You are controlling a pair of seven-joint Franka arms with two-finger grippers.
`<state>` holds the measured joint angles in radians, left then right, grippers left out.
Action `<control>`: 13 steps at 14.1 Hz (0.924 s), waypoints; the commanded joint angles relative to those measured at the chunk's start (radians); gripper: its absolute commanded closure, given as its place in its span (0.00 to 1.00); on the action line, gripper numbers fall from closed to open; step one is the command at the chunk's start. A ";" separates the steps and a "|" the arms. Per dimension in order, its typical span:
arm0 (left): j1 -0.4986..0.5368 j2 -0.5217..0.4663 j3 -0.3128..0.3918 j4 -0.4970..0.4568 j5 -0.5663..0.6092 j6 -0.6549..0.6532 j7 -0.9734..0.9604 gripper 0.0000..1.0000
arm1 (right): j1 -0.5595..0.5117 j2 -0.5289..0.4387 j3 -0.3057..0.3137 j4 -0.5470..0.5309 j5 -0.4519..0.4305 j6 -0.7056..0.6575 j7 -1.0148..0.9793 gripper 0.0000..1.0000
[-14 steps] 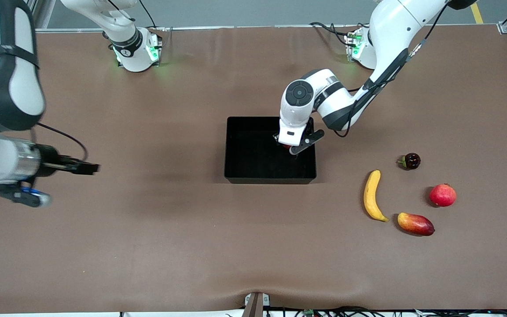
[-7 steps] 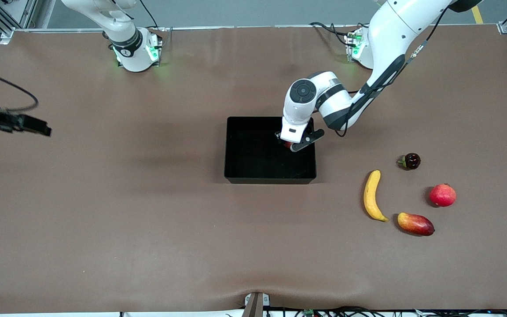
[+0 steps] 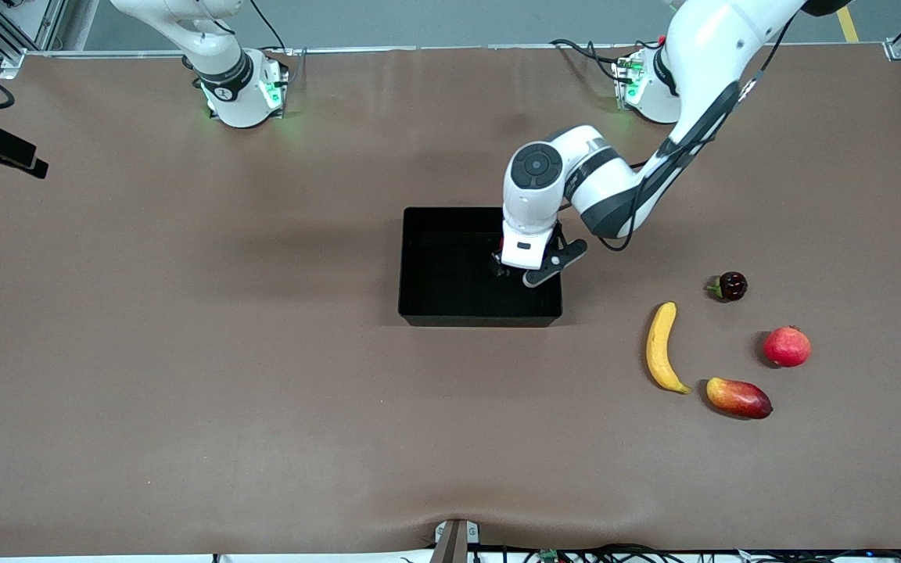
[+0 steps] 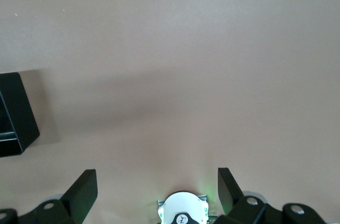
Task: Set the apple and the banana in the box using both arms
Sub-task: 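Move the left gripper over the yellow banana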
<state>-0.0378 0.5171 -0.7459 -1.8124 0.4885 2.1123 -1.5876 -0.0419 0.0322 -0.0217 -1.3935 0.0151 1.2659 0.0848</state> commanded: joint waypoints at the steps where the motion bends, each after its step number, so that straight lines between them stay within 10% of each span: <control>1: 0.031 -0.023 -0.024 0.184 -0.008 -0.182 0.039 0.00 | -0.024 -0.021 0.017 -0.027 -0.044 0.018 -0.054 0.00; 13: 0.443 0.211 0.008 0.199 0.019 -0.060 0.883 0.00 | -0.013 -0.034 0.022 -0.005 -0.029 -0.032 -0.046 0.00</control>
<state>0.3993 0.6703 -0.7461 -1.6141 0.4871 2.0033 -0.7669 -0.0450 0.0257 -0.0066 -1.3823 -0.0491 1.2546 0.0378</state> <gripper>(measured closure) 0.000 0.000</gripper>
